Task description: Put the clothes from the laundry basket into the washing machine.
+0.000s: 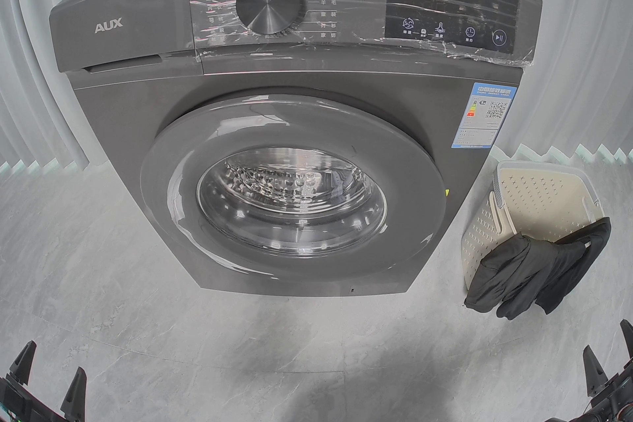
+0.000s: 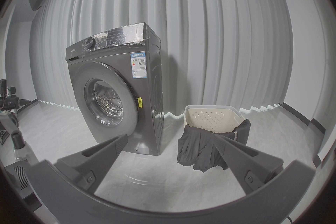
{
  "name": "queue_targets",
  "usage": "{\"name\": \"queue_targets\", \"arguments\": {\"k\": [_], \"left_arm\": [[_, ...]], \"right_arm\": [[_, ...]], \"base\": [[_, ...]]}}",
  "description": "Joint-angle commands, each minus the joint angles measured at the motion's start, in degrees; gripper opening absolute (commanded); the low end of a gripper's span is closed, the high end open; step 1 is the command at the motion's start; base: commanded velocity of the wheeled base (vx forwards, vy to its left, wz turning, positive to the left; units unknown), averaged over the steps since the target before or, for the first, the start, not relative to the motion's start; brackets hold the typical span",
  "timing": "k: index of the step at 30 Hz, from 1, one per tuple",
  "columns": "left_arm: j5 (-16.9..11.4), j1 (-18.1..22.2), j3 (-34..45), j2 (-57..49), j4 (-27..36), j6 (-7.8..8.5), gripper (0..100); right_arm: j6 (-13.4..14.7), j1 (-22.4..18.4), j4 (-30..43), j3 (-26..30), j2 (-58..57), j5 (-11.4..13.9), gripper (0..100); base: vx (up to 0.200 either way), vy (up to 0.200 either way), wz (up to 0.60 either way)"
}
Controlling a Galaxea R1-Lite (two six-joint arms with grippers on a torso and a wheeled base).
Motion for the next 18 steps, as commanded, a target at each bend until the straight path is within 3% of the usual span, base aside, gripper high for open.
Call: {"name": "queue_targets", "arguments": {"k": [1, 3, 15, 18], "left_arm": [[0.0, 0.0, 0.92, -1.01, 0.0, -0.04, 100], [0.0, 0.0, 0.92, -0.92, 0.0, -0.04, 100], [0.09, 0.0, 0.92, -0.92, 0.09, -0.04, 100], [0.09, 0.0, 0.92, -0.92, 0.09, -0.04, 100]], "right_arm": [[-0.04, 0.02, 0.0, 1.01, -0.93, 0.0, 100], [-0.04, 0.02, 0.0, 1.01, -0.93, 0.0, 100], [-0.04, 0.02, 0.0, 1.01, -0.93, 0.09, 100], [-0.04, 0.02, 0.0, 1.01, -0.93, 0.09, 100]], "base": [[0.0, 0.2, 0.0], [0.0, 0.2, 0.0], [0.0, 0.0, 0.0], [0.2, 0.0, 0.0]]}}
